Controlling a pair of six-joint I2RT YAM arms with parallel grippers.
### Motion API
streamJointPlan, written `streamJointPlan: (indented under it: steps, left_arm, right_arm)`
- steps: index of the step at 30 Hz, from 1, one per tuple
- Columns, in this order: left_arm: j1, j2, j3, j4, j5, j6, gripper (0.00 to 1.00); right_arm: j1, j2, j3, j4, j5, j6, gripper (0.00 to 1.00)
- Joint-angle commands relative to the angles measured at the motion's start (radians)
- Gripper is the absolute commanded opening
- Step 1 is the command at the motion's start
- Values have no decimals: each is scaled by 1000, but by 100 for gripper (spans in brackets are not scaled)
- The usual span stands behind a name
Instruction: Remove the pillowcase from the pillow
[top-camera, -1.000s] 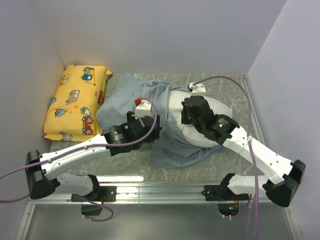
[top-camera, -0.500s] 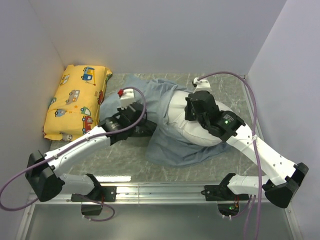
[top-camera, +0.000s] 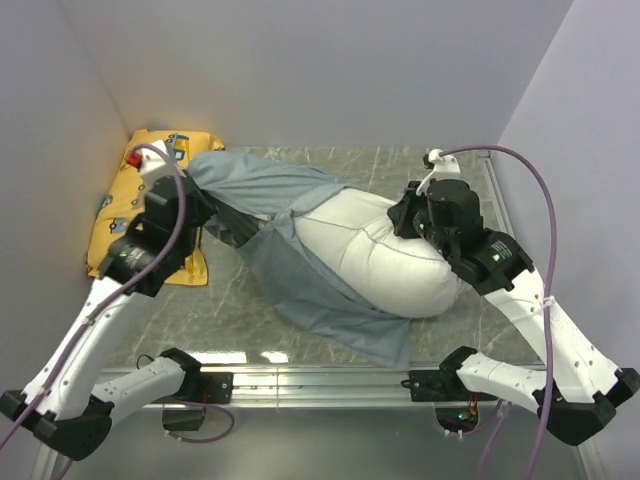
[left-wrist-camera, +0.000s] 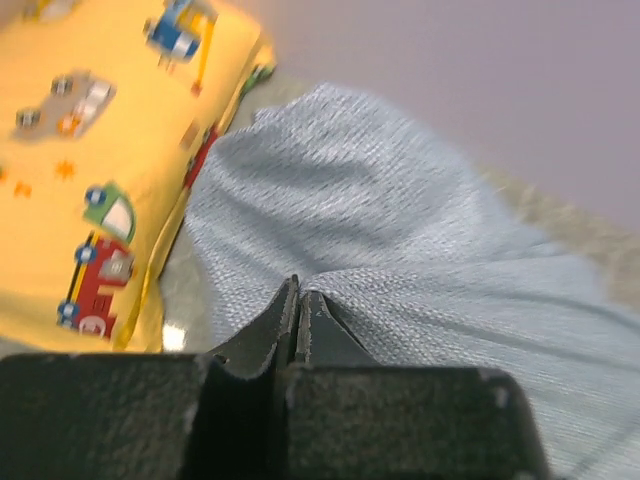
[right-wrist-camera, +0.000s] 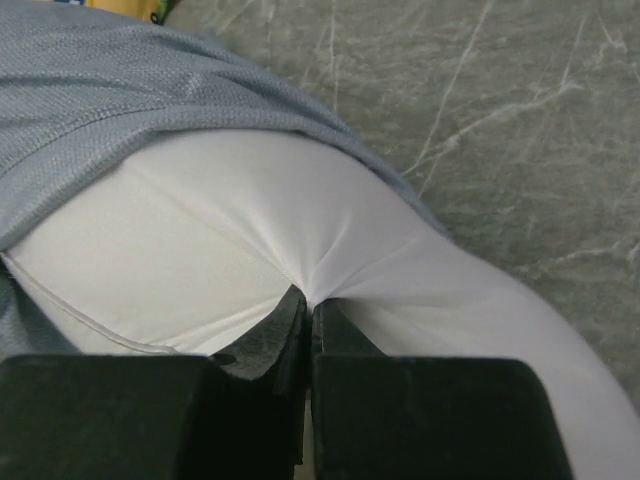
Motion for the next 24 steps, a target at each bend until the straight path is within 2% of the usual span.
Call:
streamJointPlan:
  steps: [1, 4, 5, 6, 9, 10, 12, 14, 16, 17, 18, 19, 20, 21, 22, 24]
  left_arm:
    - [17, -35, 208, -33, -99, 124, 0]
    - [-49, 80, 305, -40, -74, 170, 0]
    - [-99, 138, 314, -36, -70, 176, 0]
    - [-127, 165, 322, -30, -62, 181, 0]
    - [-183, 260, 299, 35, -2, 181, 0]
    - [-187, 281, 287, 58, 59, 179, 0]
    - [-196, 366, 279, 104, 87, 176, 0]
    - [-213, 463, 297, 121, 108, 176, 0]
    - [-218, 524, 320, 128, 145, 167, 1]
    - [-218, 568, 326, 135, 173, 168, 5]
    - [-218, 588, 340, 142, 179, 170, 18]
    - [-218, 610, 351, 139, 181, 164, 28]
    - [-219, 613, 360, 136, 182, 161, 42]
    - [-218, 607, 374, 133, 188, 167, 62]
    - [-219, 595, 370, 139, 185, 168, 68]
    - [-229, 524, 339, 165, 190, 168, 80]
  right_arm:
    - [-36, -33, 86, 49, 128, -50, 0]
    - [-78, 38, 13, 105, 67, -42, 0]
    - [-95, 63, -62, 136, 33, -38, 0]
    - [-136, 93, -98, 206, 6, -31, 0]
    - [-187, 292, -184, 300, -56, -15, 0]
    - [-197, 405, -193, 322, -68, -8, 0]
    - [-211, 507, -195, 386, -102, -5, 0]
    - [-234, 644, -128, 380, -107, -1, 1]
    - [-245, 723, -71, 353, -96, -4, 9]
    - [-245, 738, -14, 339, -94, -5, 21]
    - [-248, 742, 12, 313, -87, -16, 27]
    - [-250, 736, 34, 302, -84, -19, 41]
    - [-248, 727, 63, 296, -81, -25, 46]
    - [-250, 719, 77, 288, -79, -33, 51]
    - [-250, 710, 89, 278, -73, -44, 56]
    - [-250, 710, 126, 242, -55, -50, 61]
